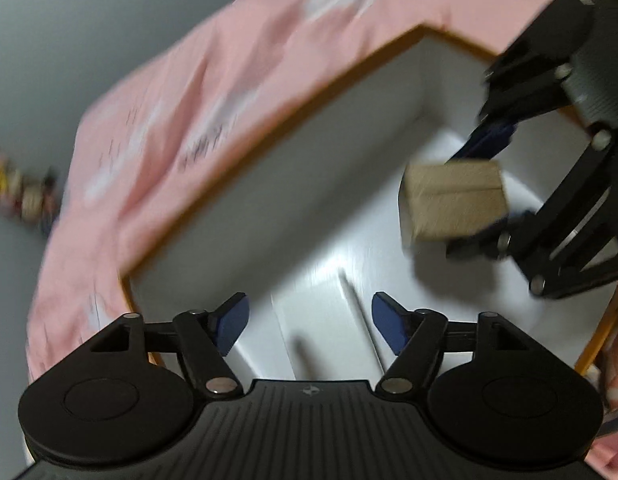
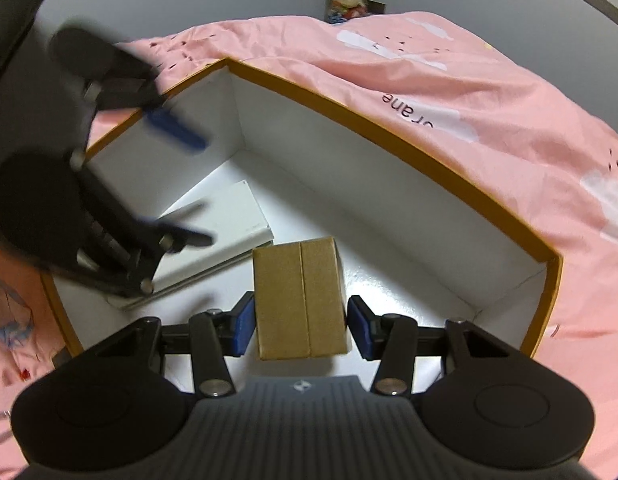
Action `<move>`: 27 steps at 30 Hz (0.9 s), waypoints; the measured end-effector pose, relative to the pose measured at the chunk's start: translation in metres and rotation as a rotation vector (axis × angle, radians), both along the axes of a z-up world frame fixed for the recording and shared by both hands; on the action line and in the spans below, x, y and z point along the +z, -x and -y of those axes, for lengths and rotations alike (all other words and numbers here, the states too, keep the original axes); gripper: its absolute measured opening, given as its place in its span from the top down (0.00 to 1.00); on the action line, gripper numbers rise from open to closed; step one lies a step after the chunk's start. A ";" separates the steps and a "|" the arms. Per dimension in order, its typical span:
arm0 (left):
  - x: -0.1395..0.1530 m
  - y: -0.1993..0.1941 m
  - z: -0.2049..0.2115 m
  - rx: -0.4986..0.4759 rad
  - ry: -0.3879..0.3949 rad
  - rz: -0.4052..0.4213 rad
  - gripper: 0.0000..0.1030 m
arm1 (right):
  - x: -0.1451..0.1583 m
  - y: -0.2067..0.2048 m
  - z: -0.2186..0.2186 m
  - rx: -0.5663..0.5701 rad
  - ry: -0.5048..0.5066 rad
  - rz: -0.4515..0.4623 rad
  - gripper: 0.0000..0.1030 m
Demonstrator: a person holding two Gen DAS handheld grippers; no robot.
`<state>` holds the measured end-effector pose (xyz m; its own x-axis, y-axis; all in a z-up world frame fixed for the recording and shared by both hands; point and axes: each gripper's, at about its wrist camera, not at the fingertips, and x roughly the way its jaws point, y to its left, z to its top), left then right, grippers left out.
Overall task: Organize objects
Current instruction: 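Lower white box into orange box, open left gripper while right gripper lowers gold cube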
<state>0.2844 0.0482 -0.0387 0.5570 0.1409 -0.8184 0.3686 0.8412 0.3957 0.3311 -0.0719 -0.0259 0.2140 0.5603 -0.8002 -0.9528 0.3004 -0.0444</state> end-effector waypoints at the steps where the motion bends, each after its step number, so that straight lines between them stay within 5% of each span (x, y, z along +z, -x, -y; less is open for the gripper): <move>1: -0.001 -0.004 0.003 -0.051 -0.019 0.006 0.19 | 0.000 0.000 -0.002 0.007 0.013 0.012 0.51; 5: -0.022 -0.018 0.013 -0.220 -0.088 -0.013 0.19 | 0.000 0.000 -0.007 0.036 0.049 0.056 0.53; 9: -0.046 -0.030 0.018 -0.286 -0.141 -0.084 0.26 | -0.003 -0.005 -0.010 0.052 0.075 0.066 0.53; 14: -0.060 -0.043 0.011 -0.253 -0.173 -0.148 0.44 | -0.007 -0.012 -0.017 0.069 0.084 0.068 0.53; 18: -0.061 -0.050 -0.001 -0.183 -0.125 -0.202 0.59 | -0.011 -0.012 -0.029 0.106 0.092 0.104 0.53; 24: -0.071 -0.057 -0.020 -0.053 -0.189 -0.278 0.62 | -0.012 -0.005 -0.045 0.198 0.089 0.195 0.53; 27: -0.072 -0.055 -0.028 -0.045 -0.162 -0.275 0.61 | -0.013 0.000 -0.051 0.241 0.080 0.223 0.53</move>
